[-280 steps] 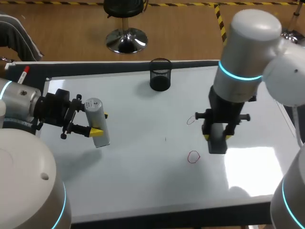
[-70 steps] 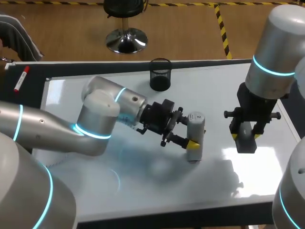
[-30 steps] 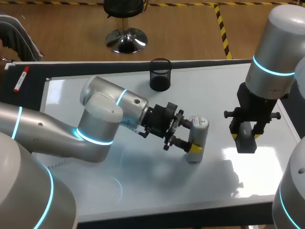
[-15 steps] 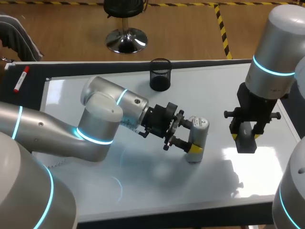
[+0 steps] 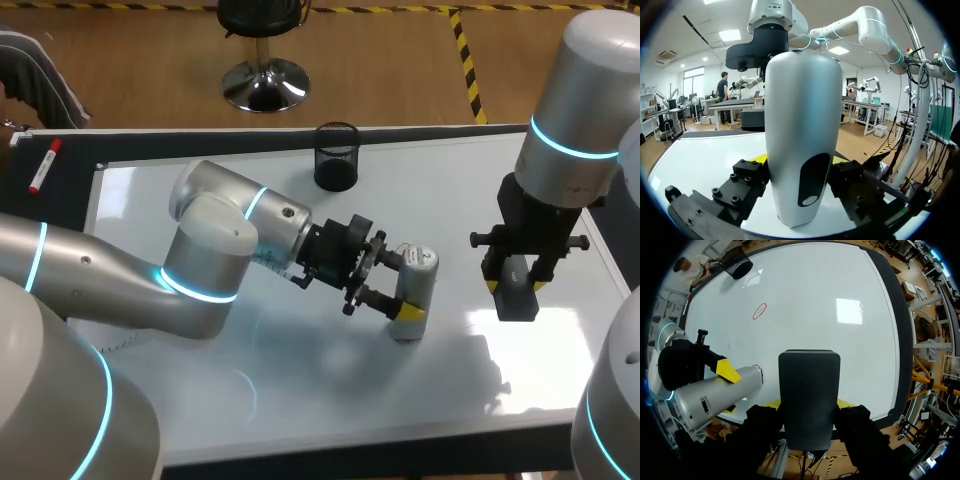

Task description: Pick up the inspection probe, press it on each red-marked spot on the whiteboard one by one, put down the probe, pick up the eraser, and wipe off all the red marks.

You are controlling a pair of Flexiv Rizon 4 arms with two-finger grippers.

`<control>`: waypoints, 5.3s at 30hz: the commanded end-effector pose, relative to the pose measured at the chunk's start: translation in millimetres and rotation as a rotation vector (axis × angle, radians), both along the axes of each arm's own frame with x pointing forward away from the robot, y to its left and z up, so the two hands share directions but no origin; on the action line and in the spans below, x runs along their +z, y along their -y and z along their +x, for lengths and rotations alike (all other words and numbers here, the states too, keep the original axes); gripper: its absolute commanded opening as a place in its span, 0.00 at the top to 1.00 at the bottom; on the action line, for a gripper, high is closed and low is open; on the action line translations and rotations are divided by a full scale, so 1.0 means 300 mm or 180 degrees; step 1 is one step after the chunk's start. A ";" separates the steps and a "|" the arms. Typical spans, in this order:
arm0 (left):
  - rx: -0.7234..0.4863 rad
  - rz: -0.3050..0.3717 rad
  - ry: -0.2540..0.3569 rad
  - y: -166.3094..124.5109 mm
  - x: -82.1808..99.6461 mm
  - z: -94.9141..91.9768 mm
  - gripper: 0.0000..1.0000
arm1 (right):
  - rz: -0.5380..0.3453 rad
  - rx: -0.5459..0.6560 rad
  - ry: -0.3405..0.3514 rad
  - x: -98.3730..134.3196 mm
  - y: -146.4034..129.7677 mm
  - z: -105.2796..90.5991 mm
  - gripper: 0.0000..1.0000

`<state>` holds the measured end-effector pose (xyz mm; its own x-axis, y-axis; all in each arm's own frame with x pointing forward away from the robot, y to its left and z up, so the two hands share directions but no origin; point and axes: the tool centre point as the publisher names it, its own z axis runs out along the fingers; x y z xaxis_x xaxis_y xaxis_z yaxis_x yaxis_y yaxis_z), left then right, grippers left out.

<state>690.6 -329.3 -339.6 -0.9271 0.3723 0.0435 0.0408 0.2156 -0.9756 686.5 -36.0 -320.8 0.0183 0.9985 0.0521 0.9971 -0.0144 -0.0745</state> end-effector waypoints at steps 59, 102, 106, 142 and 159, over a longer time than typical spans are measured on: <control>0.0097 -0.0338 0.0149 -0.013 0.130 -0.021 1.00 | 0.0006 0.0006 -0.0001 0.002 0.003 0.000 1.00; 0.0350 -0.0297 0.0156 -0.229 0.221 -0.007 1.00 | 0.0006 0.0006 -0.0001 0.002 0.003 0.000 1.00; 0.0391 -0.0295 0.0168 -0.267 0.228 -0.005 1.00 | 0.0006 0.0006 -0.0001 0.002 0.003 0.000 1.00; 0.0903 -0.0335 0.0196 -0.685 0.271 -0.065 1.00 | 0.0006 0.0006 -0.0001 0.002 0.003 0.000 1.00; 0.1043 -0.0349 0.0200 -0.779 0.266 -0.091 1.00 | 0.0006 0.0006 -0.0001 0.002 0.003 0.000 1.00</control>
